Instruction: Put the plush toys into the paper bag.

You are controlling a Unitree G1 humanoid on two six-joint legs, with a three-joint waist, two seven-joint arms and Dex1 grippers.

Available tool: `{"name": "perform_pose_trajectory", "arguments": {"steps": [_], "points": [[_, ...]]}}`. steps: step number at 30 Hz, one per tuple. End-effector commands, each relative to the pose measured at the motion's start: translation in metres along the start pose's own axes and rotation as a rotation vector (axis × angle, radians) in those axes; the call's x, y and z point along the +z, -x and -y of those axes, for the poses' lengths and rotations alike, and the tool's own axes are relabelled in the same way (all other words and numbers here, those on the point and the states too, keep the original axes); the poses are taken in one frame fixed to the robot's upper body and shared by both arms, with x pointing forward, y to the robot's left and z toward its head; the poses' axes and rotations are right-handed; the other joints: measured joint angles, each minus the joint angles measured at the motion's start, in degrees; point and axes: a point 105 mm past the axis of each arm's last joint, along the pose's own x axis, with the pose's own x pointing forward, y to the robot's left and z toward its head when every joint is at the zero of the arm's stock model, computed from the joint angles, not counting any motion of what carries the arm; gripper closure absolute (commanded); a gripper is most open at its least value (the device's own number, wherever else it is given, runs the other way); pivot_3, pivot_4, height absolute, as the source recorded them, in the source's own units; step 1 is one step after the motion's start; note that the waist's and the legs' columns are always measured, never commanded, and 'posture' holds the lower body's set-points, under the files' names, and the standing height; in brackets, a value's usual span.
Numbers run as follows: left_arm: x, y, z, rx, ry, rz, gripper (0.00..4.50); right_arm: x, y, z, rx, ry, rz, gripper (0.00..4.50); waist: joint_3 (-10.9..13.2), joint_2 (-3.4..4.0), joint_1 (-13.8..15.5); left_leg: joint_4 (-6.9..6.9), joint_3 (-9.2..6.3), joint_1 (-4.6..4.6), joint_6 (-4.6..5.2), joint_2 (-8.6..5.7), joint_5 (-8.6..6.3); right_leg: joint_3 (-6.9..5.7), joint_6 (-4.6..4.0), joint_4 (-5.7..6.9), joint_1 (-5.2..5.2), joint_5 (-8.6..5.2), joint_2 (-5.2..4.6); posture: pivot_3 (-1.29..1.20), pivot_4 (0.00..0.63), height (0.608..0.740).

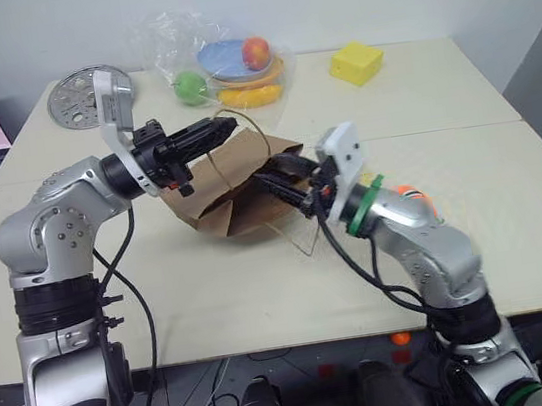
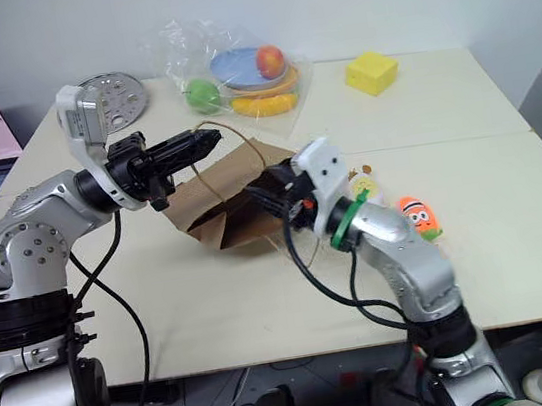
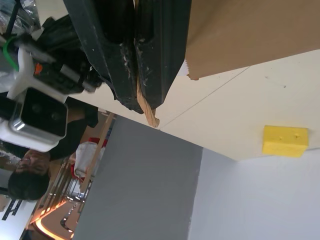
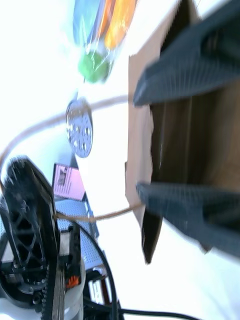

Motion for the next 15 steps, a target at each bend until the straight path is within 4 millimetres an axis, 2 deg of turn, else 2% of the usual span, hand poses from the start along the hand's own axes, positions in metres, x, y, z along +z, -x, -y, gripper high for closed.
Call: {"name": "perform_pose_trajectory", "arguments": {"steps": [1, 2, 3, 4, 6, 8, 13, 15], "points": [[0.011, 0.002, 0.002, -0.005, -0.054, 0.012, 4.5, 0.022, 0.026, 0.037, -0.188, 0.032, 0.057, 0.73, 0.0, -0.01, 0.07, 0.0, 0.0, 0.0, 0.0, 0.0, 0.0, 0.0, 0.0, 0.0, 0.0, 0.0, 0.0, 0.0, 0.15, 0.74], [0.011, 0.003, 0.002, -0.006, -0.057, 0.009, 4.5, 0.019, 0.03, 0.046, -0.235, 0.039, 0.041, 0.38, 0.0, -0.01, 0.08, 0.01, 0.0, 0.0, 0.0, 0.0, 0.0, 0.0, 0.0, -0.01, 0.01, 0.0, 0.0, 0.0, 0.15, 0.74], [0.012, 0.003, 0.002, -0.006, -0.059, 0.008, 4.5, 0.006, 0.038, 0.066, -0.34, 0.059, -0.016, 0.06, 0.0, -0.01, 0.07, 0.01, 0.01, 0.0, 0.0, 0.0, 0.0, 0.0, 0.0, -0.02, 0.01, 0.0, 0.0, 0.0, 0.15, 0.74], [0.013, 0.003, 0.001, -0.005, -0.06, 0.009, 4.5, -0.002, 0.044, 0.078, -0.411, 0.075, -0.057, 0.02, -0.01, -0.01, 0.05, 0.01, 0.01, 0.0, 0.0, 0.0, 0.0, 0.01, 0.0, -0.02, 0.0, 0.0, 0.0, 0.0, 0.15, 0.74], [0.013, 0.003, 0.0, -0.006, -0.063, 0.007, 4.5, -0.028, 0.052, 0.091, -0.467, 0.119, -0.162, 0.02, -0.01, -0.01, 0.04, -0.01, 0.02, 0.02, 0.0, 0.0, 0.0, 0.01, -0.01, -0.02, 0.01, -0.01, 0.0, 0.0, 0.15, 0.74], [0.012, 0.003, -0.001, -0.005, -0.064, -0.001, 4.5, -0.056, 0.053, 0.095, -0.481, 0.125, -0.277, 0.02, -0.01, -0.01, 0.01, -0.01, 0.05, 0.01, 0.0, 0.0, 0.0, 0.03, -0.02, -0.03, 0.0, -0.01, 0.0, 0.0, 0.15, 0.74], [0.012, 0.003, -0.001, -0.008, -0.062, -0.002, 4.5, -0.091, 0.056, 0.096, -0.5, 0.102, -0.392, 0.02, 0.01, 0.01, -0.38, -0.04, 0.13, 0.01, 0.01, 0.0, 0.0, 0.13, -0.02, -0.01, -0.07, -0.01, 0.0, 0.0, 0.15, 0.74], [0.013, 0.004, -0.001, -0.003, -0.063, 0.0, 4.5, -0.097, 0.058, 0.1, -0.528, 0.095, -0.403, 0.02, 0.0, 0.0, -0.27, -0.05, 0.12, 0.01, 0.01, 0.0, 0.0, 0.12, -0.01, -0.01, -0.06, -0.02, 0.0, 0.0, 0.15, 0.74]]}}
